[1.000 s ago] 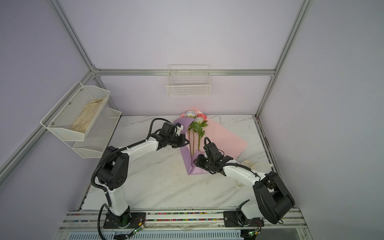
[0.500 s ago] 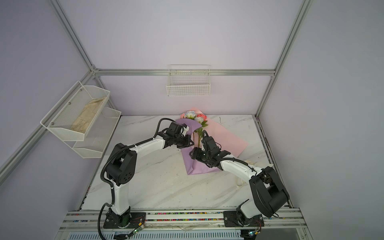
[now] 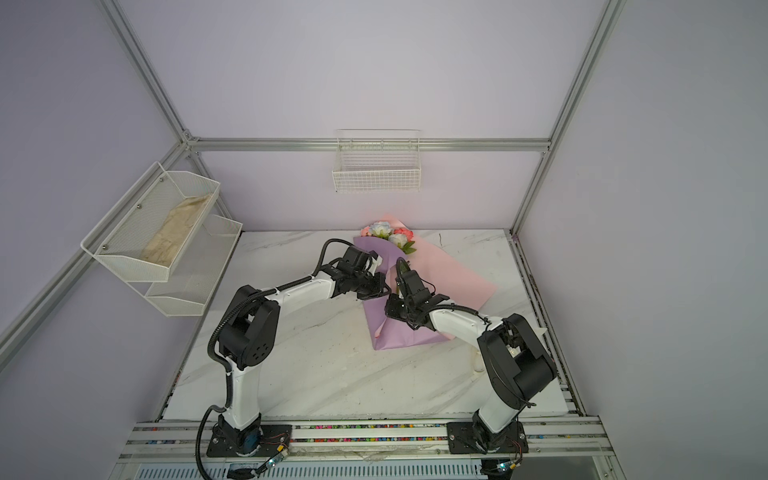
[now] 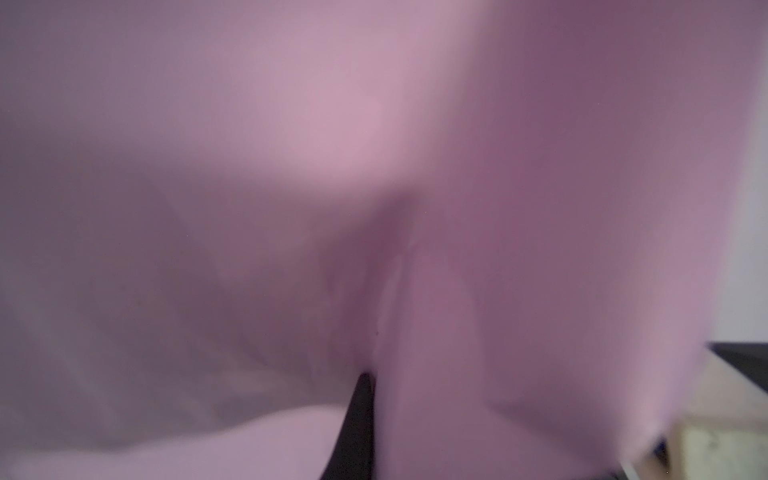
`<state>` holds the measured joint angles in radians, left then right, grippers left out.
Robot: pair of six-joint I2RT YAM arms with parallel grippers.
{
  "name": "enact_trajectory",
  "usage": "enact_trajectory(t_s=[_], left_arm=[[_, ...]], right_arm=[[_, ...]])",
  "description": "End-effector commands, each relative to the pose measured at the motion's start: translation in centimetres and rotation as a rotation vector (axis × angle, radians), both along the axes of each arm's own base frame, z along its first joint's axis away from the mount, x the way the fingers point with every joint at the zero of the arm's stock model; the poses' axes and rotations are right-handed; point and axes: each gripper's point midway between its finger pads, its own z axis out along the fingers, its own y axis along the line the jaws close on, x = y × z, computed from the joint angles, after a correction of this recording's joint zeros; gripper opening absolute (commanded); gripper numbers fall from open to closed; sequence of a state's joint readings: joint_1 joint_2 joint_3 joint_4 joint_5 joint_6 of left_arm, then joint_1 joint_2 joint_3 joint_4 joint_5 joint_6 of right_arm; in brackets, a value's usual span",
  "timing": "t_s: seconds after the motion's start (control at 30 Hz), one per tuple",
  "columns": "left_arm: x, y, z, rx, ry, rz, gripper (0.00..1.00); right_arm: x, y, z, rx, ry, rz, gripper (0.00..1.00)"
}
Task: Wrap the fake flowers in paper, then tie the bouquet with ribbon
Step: 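Hold the wrap with the left gripper while the right folds the other edge over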
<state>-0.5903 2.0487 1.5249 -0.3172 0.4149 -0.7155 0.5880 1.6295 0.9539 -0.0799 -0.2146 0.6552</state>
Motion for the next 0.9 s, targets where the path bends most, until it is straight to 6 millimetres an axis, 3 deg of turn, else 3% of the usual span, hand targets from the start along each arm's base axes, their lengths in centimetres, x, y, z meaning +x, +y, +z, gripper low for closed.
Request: enact_trajectory(t_s=[0.0,0.17,0.3,0.47,0.6,0.7,0.87], left_arm=[[1.5,-1.6,4.3,-0.065,-0.074,-0.002,0.07],[1.6,-1.5,5.3,-0.061,-0.095,-0.004,0.15],[1.2,-1.1,6.9,-0.061,-0.125,-0.012,0.34],[0.0,0.5,9.2,-0.078,-0.183,-0.01,0.51],[-1.0,2.2,10.3,-0.122,-0.214,-0.001,0.55],[-1.5,3.9,9.4,-0.137,-0.2,0.013,0.56],[-1.3,6.0,6.6,-0.224,-0.107,0.039,0.5]], right_arm=[[0.2,-0.1,0.1,-0.009,-0.016,-0.001,0.19],[-0.2,-0.3,-0.5,-0.014,-0.004,0.006,0.11],[-0.1,-0.8,-0.8,-0.009,0.005,0.012,0.08],[0.1,-1.7,-1.1,0.043,0.016,0.025,0.05],[0.1,-2.1,-1.9,0.054,0.04,0.026,0.05],[0.0,-2.4,-2.6,0.063,0.061,0.025,0.05],[-0.7,-2.6,-3.3,0.078,0.091,0.024,0.05]])
